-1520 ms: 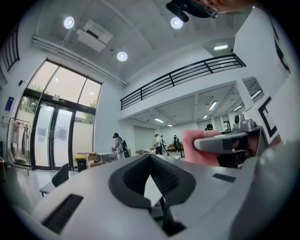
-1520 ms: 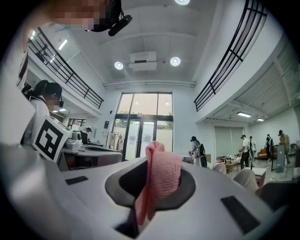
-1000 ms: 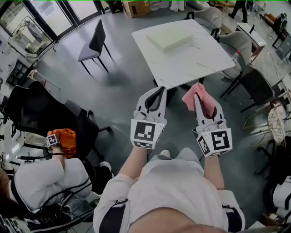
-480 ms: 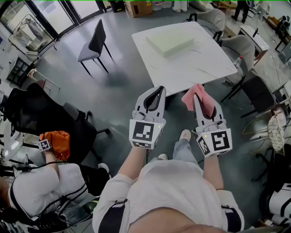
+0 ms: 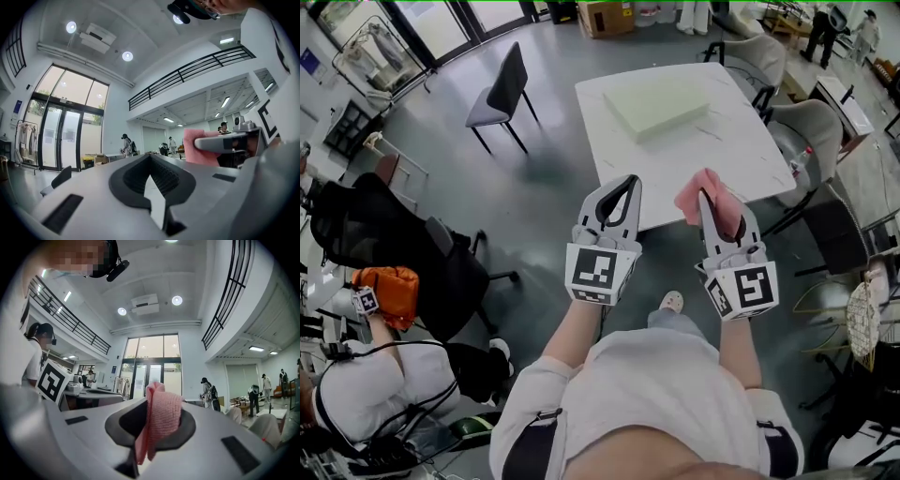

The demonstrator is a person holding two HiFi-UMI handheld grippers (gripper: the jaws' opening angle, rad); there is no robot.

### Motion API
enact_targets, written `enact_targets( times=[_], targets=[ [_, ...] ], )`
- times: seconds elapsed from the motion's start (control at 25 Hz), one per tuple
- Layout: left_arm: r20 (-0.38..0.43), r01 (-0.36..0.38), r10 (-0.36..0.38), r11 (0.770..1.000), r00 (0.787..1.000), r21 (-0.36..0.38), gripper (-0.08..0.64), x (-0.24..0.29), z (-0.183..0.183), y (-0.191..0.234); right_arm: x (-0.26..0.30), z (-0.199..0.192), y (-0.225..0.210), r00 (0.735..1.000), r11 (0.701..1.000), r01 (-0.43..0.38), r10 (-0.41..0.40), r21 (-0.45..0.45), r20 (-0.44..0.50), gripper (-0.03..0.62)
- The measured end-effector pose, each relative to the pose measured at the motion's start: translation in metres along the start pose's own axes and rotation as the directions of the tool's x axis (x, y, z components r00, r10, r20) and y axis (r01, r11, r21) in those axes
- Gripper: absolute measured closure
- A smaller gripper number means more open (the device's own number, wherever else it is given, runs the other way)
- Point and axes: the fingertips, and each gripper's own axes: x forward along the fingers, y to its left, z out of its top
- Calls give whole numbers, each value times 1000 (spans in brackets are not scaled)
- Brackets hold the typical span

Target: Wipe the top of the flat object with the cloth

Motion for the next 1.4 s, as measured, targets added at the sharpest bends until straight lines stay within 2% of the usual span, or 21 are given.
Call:
enact_targets(
  times=[0.48,0.8,1.04,1.4],
  targets=[
    [13,-82,82,996,997,-20,545,107,-4,-17,46,-18,-106,996,996,-85,85,11,5,561],
    [-38,-120,120,993,992,-21,546,143,-24,-17,69,-45,-138,992,989,-127,128,71,-18,561],
    [-82,-157,154,987,985,-30,546,165,-46,9,106,-66,-144,985,981,-164,169,103,-42,561],
    [-36,-197,196,980,980,-27,545,209,-33,81,197,-45,-151,975,975,-219,220,47,-19,561]
  ],
)
